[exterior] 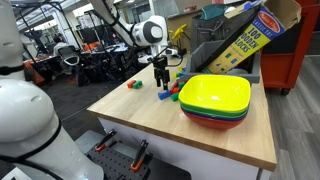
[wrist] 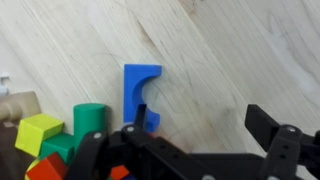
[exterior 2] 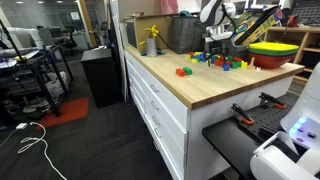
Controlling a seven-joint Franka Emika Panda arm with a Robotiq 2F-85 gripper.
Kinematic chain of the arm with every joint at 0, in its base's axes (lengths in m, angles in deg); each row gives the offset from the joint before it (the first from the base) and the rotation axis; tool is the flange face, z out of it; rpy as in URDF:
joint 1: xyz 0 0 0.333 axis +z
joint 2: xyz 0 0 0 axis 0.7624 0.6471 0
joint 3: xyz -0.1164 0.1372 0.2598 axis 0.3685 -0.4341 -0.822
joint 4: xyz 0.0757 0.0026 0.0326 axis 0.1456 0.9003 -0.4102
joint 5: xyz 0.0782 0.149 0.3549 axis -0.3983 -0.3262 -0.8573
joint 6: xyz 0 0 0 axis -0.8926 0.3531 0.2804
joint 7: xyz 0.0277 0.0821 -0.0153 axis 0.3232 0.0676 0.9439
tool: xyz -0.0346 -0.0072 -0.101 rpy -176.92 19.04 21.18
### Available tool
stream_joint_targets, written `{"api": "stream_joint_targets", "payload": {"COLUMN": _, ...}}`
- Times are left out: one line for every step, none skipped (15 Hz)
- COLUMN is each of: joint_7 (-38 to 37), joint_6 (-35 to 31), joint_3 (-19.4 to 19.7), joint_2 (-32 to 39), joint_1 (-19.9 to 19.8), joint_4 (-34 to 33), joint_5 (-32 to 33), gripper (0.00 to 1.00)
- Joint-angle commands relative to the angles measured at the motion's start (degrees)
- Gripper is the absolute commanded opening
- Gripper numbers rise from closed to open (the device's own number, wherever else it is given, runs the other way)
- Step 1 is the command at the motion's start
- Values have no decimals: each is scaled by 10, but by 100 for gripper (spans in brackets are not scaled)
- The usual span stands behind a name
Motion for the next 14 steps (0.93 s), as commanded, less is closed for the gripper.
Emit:
{"api": "stream_joint_targets", "payload": {"joint_7": -4, "joint_6": -1, "joint_3": -5, "joint_2": -10, "joint_1": 0, "joint_4": 19, "joint_5": 0, "gripper": 100}}
{"api": "stream_joint_targets", "payload": {"joint_7": -2, "joint_6": -3, "joint_3": -7, "joint_2": -9, "joint_1": -1, "joint_4": 19, "joint_5": -4, "gripper": 100}}
{"api": "stream_joint_targets", "payload": {"joint_7": -3, "joint_6": -3, "joint_3": -9, "joint_2": -9, "joint_1": -1, "joint_4": 18, "joint_5": -6, "gripper": 100}}
{"api": "stream_joint_targets", "payload": {"joint_7": -2, "joint_6": -4, "joint_3": -11, "joint_2": -7, "joint_1": 0, "joint_4": 17, "joint_5": -9, "gripper": 100}}
{"api": "stream_joint_targets", "payload": {"joint_7": -2, "joint_6": -4, "joint_3": -12, "joint_2": -7, "joint_1": 0, "joint_4": 15, "joint_5": -9, "gripper": 100}}
{"api": "stream_joint_targets", "payload": {"joint_7": -2, "joint_6": -4, "joint_3": -14, "joint_2": -7, "joint_1": 1, "joint_4": 13, "joint_5": -9, "gripper": 100}}
{"api": "stream_joint_targets", "payload": {"joint_7": -2, "joint_6": -4, "joint_3": -16, "joint_2": -6, "joint_1": 1, "joint_4": 12, "joint_5": -9, "gripper": 100}}
{"api": "stream_joint_targets", "payload": {"joint_7": -1, "joint_6": -3, "joint_3": -18, "joint_2": -4, "joint_1": 2, "joint_4": 9, "joint_5": -10, "gripper": 100}}
{"api": "stream_joint_targets", "payload": {"joint_7": -1, "joint_6": -4, "joint_3": -20, "joint_2": -2, "joint_1": 2, "joint_4": 7, "joint_5": -10, "gripper": 100}}
{"api": "stream_joint_targets", "payload": {"joint_7": 0, "joint_6": -4, "joint_3": -22, "joint_2": 0, "joint_1": 3, "joint_4": 4, "joint_5": -10, "gripper": 100}}
{"api": "stream_joint_targets", "payload": {"joint_7": 0, "joint_6": -4, "joint_3": -24, "joint_2": 3, "joint_1": 4, "joint_4": 1, "joint_5": -11, "gripper": 100}}
{"api": "stream_joint_targets", "payload": {"joint_7": 0, "joint_6": -4, "joint_3": -25, "joint_2": 5, "joint_1": 5, "joint_4": -1, "joint_5": -11, "gripper": 100}}
{"api": "stream_joint_targets", "payload": {"joint_7": 1, "joint_6": -4, "joint_3": -28, "joint_2": 7, "joint_1": 5, "joint_4": -4, "joint_5": -13, "gripper": 100}}
{"api": "stream_joint_targets", "payload": {"joint_7": 3, "joint_6": -5, "joint_3": -31, "joint_2": 11, "joint_1": 6, "joint_4": -8, "joint_5": -18, "gripper": 100}}
